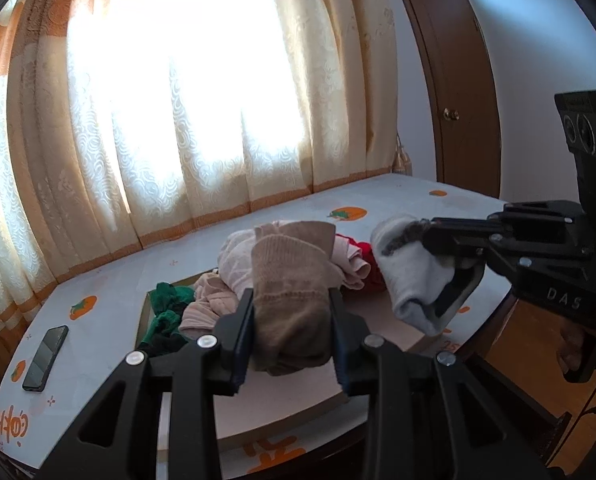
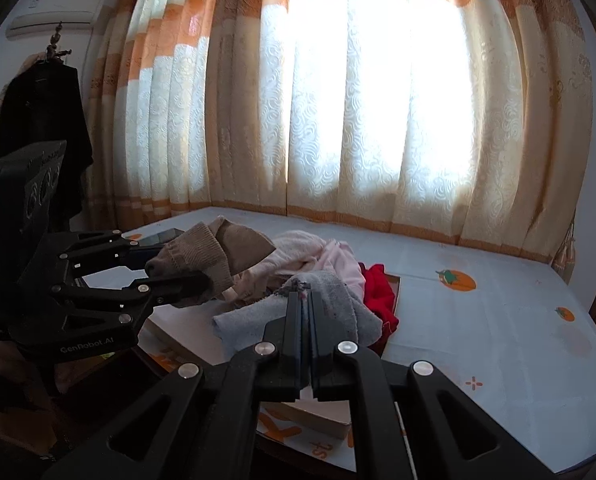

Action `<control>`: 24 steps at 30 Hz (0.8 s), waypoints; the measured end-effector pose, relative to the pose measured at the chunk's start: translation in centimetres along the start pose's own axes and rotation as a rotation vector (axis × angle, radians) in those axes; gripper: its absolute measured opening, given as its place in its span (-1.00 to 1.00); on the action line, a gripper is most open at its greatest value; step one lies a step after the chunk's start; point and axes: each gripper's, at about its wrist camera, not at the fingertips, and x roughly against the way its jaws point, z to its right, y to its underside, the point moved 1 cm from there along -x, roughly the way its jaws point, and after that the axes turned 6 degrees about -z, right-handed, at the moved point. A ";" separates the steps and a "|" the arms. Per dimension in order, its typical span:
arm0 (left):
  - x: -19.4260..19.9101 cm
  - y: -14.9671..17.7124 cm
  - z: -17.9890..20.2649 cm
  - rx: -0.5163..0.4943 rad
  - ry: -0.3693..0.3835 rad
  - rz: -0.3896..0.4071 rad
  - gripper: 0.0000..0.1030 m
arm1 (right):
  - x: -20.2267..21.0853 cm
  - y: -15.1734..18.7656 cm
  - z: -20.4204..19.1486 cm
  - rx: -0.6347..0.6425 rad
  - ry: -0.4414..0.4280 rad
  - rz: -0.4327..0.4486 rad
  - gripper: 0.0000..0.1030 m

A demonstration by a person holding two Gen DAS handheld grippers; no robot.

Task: Take underwear out of drawer
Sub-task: 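Carry both held socks over the cardboard tray and lower them, then open both tools to release the socks in the tray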

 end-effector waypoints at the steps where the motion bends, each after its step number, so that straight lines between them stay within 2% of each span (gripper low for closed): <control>1: -0.4 0.0 0.0 -0.002 0.003 -0.010 -0.37 | -0.4 0.0 0.1 0.000 0.004 -0.008 -0.92; 15: -5.3 1.1 -0.3 0.018 0.024 -0.142 -0.37 | -5.6 1.3 0.6 -0.007 0.027 -0.120 -0.92; 24: -6.6 2.4 0.9 0.002 0.044 -0.198 -0.29 | -6.7 2.8 0.5 -0.007 0.022 -0.179 -0.92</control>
